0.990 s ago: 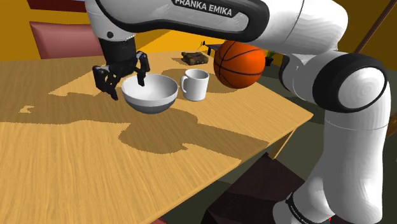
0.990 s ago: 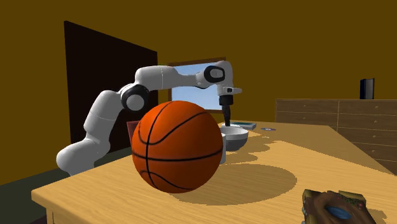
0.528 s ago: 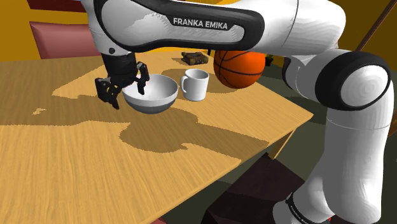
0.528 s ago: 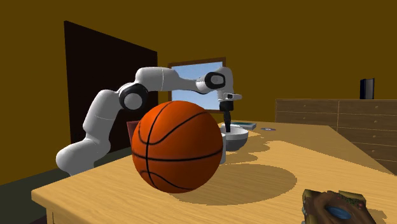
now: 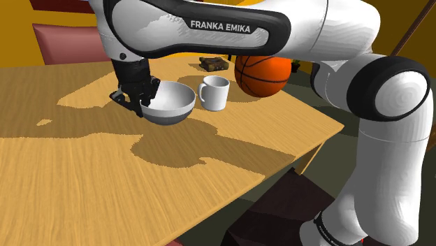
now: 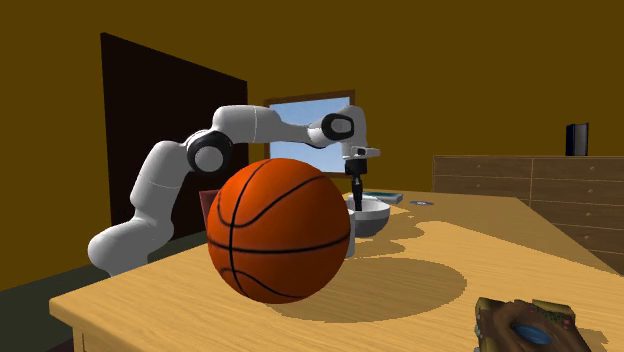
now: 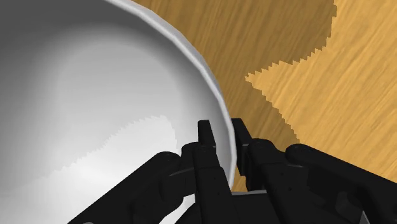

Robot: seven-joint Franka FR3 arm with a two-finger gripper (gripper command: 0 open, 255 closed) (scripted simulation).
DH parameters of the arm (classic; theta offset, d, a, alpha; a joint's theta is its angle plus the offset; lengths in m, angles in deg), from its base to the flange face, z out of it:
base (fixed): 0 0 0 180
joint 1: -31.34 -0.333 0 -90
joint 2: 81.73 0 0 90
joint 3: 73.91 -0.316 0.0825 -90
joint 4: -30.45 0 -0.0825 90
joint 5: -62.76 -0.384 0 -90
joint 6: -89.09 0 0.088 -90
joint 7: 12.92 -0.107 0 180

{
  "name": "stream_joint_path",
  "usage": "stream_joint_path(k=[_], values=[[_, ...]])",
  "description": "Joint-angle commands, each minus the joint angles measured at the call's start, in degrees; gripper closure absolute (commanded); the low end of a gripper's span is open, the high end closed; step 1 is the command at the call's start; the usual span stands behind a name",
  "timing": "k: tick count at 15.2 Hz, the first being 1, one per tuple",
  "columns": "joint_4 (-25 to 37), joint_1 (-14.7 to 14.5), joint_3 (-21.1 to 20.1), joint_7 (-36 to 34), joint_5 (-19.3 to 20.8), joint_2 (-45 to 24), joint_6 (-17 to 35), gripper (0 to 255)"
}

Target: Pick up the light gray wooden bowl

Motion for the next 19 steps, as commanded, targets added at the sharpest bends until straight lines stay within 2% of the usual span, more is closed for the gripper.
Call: stream_joint_path(k=[1, 8, 13, 17, 19], values=[[-0.08, 0.02, 0.02, -0.02, -0.02, -0.04, -0.02, 255], [7.65, -1.90, 0.22, 0.84, 0.85, -1.91, -5.77, 255], [16.24, -4.48, 0.66, 1.73, 2.23, -4.65, -11.45, 255], [26.57, -8.02, 1.56, 2.99, 4.18, -8.59, -17.43, 255], [27.13, -8.24, 1.67, 3.07, 4.26, -8.82, -17.72, 255]])
